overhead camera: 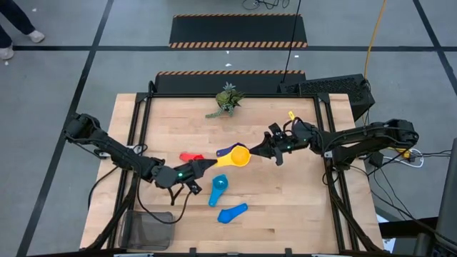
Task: Nest measuring cups in basket
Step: Stack the yellow measuring cup on top of the dark blue measuring cup
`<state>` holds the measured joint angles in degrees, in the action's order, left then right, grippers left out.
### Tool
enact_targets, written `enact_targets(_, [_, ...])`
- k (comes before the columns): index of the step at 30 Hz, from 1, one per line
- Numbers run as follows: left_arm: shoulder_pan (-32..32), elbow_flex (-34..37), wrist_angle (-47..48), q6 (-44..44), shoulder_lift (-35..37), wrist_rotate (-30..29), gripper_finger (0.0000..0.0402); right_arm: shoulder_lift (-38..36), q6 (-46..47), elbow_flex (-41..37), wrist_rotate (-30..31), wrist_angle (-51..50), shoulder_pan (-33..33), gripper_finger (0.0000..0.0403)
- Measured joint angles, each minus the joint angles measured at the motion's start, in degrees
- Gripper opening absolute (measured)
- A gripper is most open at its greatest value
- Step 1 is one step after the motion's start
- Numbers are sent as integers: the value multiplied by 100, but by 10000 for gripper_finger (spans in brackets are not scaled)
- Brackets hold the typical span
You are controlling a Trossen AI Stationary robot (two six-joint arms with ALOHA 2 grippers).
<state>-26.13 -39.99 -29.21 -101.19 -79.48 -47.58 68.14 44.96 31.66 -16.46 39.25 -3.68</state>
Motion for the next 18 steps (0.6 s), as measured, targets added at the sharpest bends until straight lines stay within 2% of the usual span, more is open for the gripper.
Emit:
enact_targets(6, [0,-5,-4,216,-2,49,9,5,7,0,75,-9,-4,0])
enact_targets(13, [8,-9,10,482,-2,15,8,7,9,0,324,-5,-4,2])
enact_targets(16, [12,-9,5,656,-8,10,8,7,85,0,385,-17,-13,22])
enact_targets(18, [26,-16,9,819,-9,-5,8,7,-5,7,424,-136,-28,49])
